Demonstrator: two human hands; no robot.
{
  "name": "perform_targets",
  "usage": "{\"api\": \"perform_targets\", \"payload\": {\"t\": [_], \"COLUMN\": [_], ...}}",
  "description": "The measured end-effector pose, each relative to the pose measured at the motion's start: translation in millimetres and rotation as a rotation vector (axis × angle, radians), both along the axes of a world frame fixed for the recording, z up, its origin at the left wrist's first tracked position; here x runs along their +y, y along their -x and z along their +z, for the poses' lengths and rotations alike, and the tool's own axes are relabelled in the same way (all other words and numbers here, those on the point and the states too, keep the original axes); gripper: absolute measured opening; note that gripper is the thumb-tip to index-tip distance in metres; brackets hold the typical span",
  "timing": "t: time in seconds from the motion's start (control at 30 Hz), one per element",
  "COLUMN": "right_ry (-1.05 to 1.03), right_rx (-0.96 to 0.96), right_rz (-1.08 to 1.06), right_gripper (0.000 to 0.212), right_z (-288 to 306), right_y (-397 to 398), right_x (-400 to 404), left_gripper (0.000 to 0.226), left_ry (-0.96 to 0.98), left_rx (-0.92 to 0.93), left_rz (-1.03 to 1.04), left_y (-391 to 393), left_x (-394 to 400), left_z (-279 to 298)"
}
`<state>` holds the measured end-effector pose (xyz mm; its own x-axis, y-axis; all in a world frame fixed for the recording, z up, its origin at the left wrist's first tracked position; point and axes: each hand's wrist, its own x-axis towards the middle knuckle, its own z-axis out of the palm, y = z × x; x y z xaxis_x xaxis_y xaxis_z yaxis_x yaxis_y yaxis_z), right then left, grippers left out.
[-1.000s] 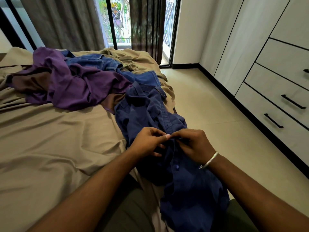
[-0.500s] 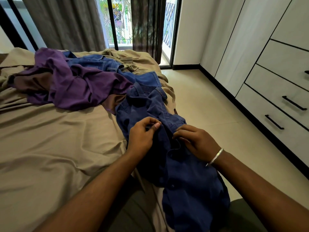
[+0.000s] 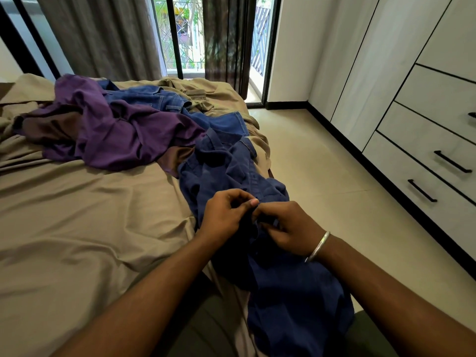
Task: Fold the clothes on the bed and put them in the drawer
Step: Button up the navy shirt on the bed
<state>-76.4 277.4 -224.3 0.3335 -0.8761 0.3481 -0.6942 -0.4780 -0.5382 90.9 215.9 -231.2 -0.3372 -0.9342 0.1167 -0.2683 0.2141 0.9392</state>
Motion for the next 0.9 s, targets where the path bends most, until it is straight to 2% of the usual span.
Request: {"api": "perform_targets", "payload": {"t": [0.1, 0.2, 0.4, 0.57, 0.77, 0.9], "right_ry": [0.041, 0.039, 0.233, 0.209, 0.215, 0.191], "right_rx": [-0.012, -0.037, -0.062, -0.022, 0.074, 0.077], "right_rz": [-0.045, -0.058, -0.127, -0.199, -0.154, -0.025], "right_gripper": [0.014, 0.017, 0.024, 0.026, 0.026, 0.025], "right_z": [-6, -12, -13, -9, 0, 3], "right_y": [2, 6, 17, 27, 27, 29], "right_x": [4, 8, 12, 7, -5, -11], "left_gripper": [0.006, 0.006, 0.010, 0.004, 0.005, 0.002], "left_ry": [-0.169, -0.273, -0.252, -0.241, -0.222, -0.225], "left_rx": [0.092, 0.097, 0.097, 0.114, 0.095, 0.102], "left_rz": [-0.136, -0.184, -0.064, -0.033, -0.058, -0.059], "left_y": [-3, -2, 2, 3, 3, 3], "left_x": [1, 3, 3, 4, 5, 5], "left_z": [4, 7, 6, 6, 6, 5]}}
